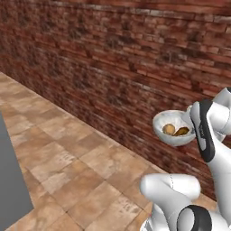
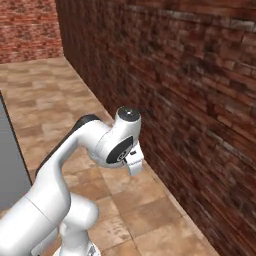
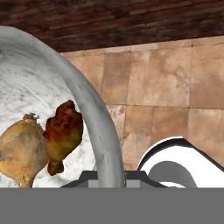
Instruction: Pick the chicken drumstick and onion from their plates and place them in the bowl. Then put the bowl in the fridge.
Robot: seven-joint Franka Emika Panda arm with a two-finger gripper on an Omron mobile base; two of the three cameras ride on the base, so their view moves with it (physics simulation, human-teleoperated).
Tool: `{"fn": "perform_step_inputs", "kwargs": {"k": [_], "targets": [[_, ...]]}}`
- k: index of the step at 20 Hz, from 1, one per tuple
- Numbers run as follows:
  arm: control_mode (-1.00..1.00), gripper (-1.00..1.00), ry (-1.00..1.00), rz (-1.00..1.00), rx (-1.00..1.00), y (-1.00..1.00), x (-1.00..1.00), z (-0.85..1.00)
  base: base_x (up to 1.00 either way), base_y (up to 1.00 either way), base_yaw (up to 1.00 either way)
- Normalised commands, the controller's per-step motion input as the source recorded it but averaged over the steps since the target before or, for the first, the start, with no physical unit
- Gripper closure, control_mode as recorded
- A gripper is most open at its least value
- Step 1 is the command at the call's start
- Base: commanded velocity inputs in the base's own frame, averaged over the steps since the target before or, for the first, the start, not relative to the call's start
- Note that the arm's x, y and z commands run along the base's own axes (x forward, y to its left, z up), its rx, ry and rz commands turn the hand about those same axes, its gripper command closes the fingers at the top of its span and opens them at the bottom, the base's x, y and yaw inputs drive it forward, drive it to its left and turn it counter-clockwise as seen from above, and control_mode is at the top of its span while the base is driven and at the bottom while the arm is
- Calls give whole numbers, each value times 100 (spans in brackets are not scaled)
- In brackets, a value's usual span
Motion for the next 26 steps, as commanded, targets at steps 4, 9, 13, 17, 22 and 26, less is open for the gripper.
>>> {"fn": "perform_step_inputs", "kwargs": {"k": [4, 9, 13, 17, 22, 26], "targets": [[100, 100, 0, 0, 0, 0, 0, 0, 75, -1, 44], [100, 100, 0, 0, 0, 0, 0, 0, 79, 0, 41], [100, 100, 0, 0, 0, 0, 0, 0, 79, 0, 43], [100, 100, 0, 0, 0, 0, 0, 0, 82, 0, 40], [100, 100, 0, 0, 0, 0, 0, 0, 87, 0, 29], [100, 100, 0, 0, 0, 0, 0, 0, 91, -4, 3]]}}
